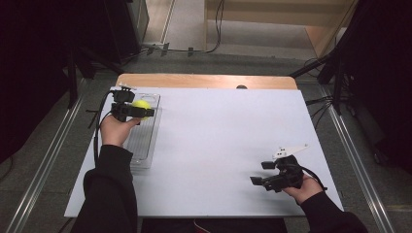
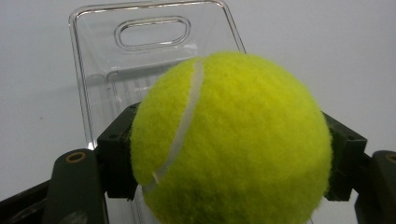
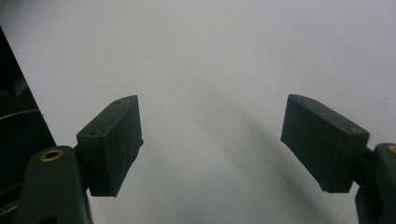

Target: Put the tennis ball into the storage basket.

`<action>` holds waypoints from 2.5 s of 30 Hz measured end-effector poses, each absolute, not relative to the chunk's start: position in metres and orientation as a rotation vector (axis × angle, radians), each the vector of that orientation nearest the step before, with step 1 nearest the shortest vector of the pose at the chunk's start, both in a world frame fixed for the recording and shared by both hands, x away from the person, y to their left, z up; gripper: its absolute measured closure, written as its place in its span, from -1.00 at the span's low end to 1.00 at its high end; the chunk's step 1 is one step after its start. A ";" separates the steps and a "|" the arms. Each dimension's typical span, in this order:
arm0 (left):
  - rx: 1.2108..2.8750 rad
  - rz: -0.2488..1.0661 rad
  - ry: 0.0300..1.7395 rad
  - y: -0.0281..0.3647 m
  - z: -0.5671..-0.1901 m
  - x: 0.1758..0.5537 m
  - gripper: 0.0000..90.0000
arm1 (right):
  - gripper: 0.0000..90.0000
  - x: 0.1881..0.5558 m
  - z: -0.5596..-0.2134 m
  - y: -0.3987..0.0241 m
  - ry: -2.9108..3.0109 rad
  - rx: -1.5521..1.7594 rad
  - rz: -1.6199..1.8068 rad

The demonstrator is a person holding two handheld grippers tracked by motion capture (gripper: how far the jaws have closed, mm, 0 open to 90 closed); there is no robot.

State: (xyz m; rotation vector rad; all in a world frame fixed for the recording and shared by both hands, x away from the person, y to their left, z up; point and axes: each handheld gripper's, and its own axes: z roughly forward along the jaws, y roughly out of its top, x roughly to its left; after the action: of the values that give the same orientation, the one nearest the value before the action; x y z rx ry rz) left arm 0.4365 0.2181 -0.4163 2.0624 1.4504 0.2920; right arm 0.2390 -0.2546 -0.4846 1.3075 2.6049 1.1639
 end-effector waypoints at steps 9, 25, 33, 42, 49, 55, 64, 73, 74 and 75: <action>2.064 0.287 1.460 0.219 -0.419 0.438 -0.43 | -0.59 0.239 -0.485 -0.255 2.608 1.303 1.163; 2.032 0.304 1.433 0.221 -0.408 0.435 -0.55 | -0.59 0.239 -0.485 -0.255 2.606 1.305 1.160; 2.010 0.285 1.423 0.220 -0.398 0.432 -0.55 | -0.59 0.239 -0.485 -0.255 2.605 1.307 1.161; 2.006 0.220 1.375 0.215 -0.386 0.429 -0.55 | -0.59 0.240 -0.485 -0.255 2.608 1.301 1.162; 2.026 0.174 1.340 0.204 -0.384 0.428 -0.55 | -0.59 0.239 -0.485 -0.255 2.609 1.303 1.161; 2.040 0.090 1.273 0.199 -0.384 0.427 -0.55 | -0.59 0.240 -0.485 -0.255 2.611 1.304 1.158; 2.038 0.050 1.227 0.185 -0.384 0.425 -0.55 | -0.59 0.238 -0.484 -0.255 2.607 1.309 1.157; 2.084 0.036 1.186 0.169 -0.385 0.422 -0.54 | -0.59 0.238 -0.484 -0.255 2.606 1.308 1.158; 2.084 0.030 1.183 0.167 -0.386 0.422 -0.54 | -0.59 0.238 -0.484 -0.256 2.607 1.308 1.158; 2.087 0.024 1.180 0.166 -0.386 0.422 -0.54 | -0.59 0.238 -0.484 -0.256 2.605 1.309 1.159</action>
State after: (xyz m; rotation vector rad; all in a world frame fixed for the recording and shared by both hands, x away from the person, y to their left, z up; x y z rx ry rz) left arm 0.4217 0.1662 -0.3860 2.0867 1.1804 0.0238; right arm 0.2384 -0.2556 -0.4843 1.3091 2.6049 1.1589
